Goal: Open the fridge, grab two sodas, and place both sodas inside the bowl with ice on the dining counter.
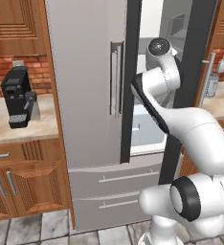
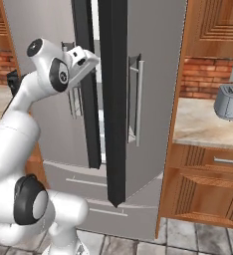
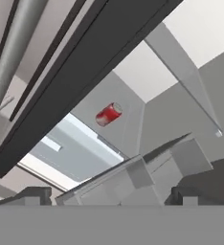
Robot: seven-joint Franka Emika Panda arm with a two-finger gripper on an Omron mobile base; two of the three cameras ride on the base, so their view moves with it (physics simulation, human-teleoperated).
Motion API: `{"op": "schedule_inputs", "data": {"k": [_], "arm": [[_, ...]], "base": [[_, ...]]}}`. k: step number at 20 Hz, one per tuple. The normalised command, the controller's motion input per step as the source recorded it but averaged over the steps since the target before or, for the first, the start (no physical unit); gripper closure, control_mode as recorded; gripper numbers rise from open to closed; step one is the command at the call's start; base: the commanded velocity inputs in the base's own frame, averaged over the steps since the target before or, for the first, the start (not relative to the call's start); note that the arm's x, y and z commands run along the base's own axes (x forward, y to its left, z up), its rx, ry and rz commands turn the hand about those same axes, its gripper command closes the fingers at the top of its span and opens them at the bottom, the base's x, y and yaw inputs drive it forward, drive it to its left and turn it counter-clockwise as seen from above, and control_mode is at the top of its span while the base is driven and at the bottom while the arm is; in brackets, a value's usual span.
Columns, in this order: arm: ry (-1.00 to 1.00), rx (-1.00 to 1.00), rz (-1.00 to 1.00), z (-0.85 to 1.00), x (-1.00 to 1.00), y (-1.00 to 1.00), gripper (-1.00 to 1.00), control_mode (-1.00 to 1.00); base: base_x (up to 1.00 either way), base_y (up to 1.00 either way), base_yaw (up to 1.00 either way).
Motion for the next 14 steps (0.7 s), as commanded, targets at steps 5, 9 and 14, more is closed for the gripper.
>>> {"op": "schedule_inputs", "data": {"k": [5, 9, 14], "arm": [[0.01, -0.02, 0.0, -0.11, 0.32, -0.45, -1.0, -1.0], [0.03, 0.0, 0.0, -0.08, 0.16, -0.68, -1.0, -1.0], [0.03, 0.02, -0.03, -0.02, 0.03, -0.77, -1.0, -1.0]], "base": [[0.0, 0.0, 0.0], [0.0, 0.0, 0.0], [0.0, 0.0, 0.0]]}}
